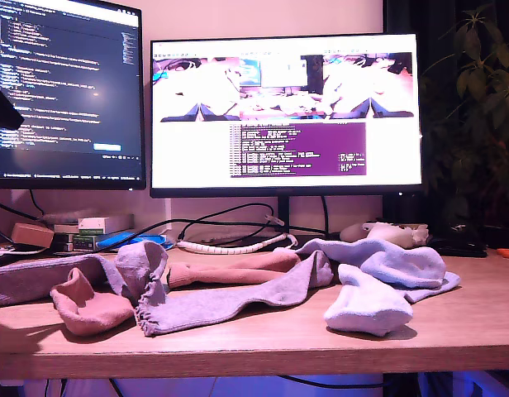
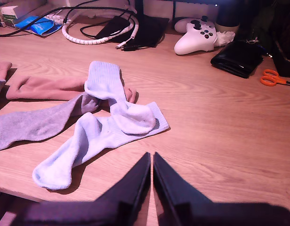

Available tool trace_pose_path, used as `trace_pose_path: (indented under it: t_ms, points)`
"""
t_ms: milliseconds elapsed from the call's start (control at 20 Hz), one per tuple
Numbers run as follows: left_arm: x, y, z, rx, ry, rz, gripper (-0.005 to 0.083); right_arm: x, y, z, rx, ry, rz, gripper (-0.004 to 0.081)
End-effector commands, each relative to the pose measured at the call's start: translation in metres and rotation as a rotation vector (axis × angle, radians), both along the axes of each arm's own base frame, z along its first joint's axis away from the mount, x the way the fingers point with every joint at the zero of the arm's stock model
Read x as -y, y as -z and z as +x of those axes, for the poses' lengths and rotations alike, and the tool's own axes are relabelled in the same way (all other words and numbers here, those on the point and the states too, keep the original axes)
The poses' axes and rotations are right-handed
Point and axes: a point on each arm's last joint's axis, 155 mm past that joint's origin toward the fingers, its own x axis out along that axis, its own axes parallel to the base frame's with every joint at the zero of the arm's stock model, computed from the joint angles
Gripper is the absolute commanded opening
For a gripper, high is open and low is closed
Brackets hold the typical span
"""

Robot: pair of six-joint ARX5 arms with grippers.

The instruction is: Pair up the socks based on colour and pattern, by placing them on top of one another

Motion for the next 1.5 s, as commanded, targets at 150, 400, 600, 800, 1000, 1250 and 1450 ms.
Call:
trace_pose_path:
  t_ms: [150, 400, 600, 800, 1000, 1250, 1450]
  points:
    - [0.012, -0.010, 0.000, 0.049, 0.053, -0.047, -0.0023, -0.001, -0.014, 0.010, 0.078, -0.001, 0.004, -0.0011]
    - [0.016, -0.012, -0.003, 0.045, 0.074, -0.068, -0.0023, -0.008, -0.018, 0.011, 0.088, -0.034, 0.019, -0.0011]
    - [0.052, -0.015, -0.014, 0.028, 0.247, -0.137, -0.0023, -0.034, -0.006, 0.021, 0.014, -0.153, 0.056, -0.0011]
    - [0.084, -0.014, -0.026, 0.023, 0.379, -0.159, -0.0023, -0.054, 0.011, 0.039, -0.108, -0.267, 0.019, -0.0011]
    - [0.110, -0.010, -0.040, 0.009, 0.481, -0.164, -0.0023, -0.071, 0.013, 0.067, -0.166, -0.374, -0.080, -0.0011]
    - [0.124, -0.006, -0.047, 0.002, 0.529, -0.162, -0.0023, -0.095, 0.002, 0.111, -0.163, -0.534, -0.232, -0.0011]
    - [0.128, -0.002, -0.041, 0.006, 0.526, -0.160, -0.0023, -0.115, -0.001, 0.145, -0.166, -0.634, -0.331, -0.0011]
